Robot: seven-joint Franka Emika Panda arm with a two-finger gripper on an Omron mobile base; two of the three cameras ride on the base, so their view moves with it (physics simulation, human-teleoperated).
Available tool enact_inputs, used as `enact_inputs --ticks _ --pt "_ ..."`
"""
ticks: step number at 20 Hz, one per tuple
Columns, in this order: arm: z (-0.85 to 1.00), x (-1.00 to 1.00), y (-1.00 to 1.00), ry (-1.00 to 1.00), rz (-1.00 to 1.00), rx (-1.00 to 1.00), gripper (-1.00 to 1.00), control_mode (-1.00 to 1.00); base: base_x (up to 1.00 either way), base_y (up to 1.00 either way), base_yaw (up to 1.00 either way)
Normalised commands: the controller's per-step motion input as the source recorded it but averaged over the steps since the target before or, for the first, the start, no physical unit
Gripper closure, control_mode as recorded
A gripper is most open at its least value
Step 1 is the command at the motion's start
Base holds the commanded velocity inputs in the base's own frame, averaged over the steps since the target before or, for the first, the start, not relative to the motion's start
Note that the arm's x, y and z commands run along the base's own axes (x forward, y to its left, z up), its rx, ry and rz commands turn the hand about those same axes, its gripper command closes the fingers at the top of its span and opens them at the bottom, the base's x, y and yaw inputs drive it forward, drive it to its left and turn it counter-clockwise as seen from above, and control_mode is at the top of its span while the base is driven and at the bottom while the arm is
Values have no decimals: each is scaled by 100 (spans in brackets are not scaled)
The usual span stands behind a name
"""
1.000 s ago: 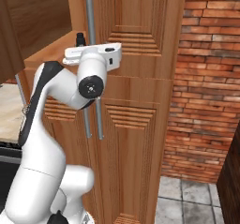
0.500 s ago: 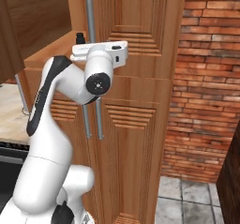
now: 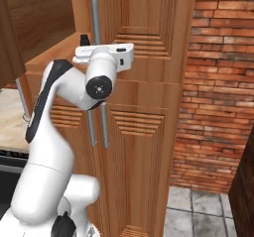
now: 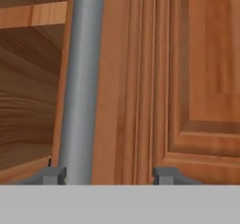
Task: The dining table condiment station is running low on shaker. Refill the condiment station by opening the cabinet and taking the shaker from the cabinet and placing it on the dining table.
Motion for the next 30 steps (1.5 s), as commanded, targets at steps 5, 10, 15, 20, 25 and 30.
enact_inputs --ticks 5,10,15,20,25,30 --pt "-32 39 54 1 -4 0 100 -100 0 0 0" --pt "-31 25 50 0 -1 0 100 -100 0 0 0" --pt "-27 7 36 0 0 0 100 -100 0 0 0" --pt "-24 0 27 0 6 0 100 -100 0 0 0" --pt "-22 0 15 11 7 0 100 -100 0 0 0" --pt "-14 2 13 13 0 -2 100 -100 0 0 0"
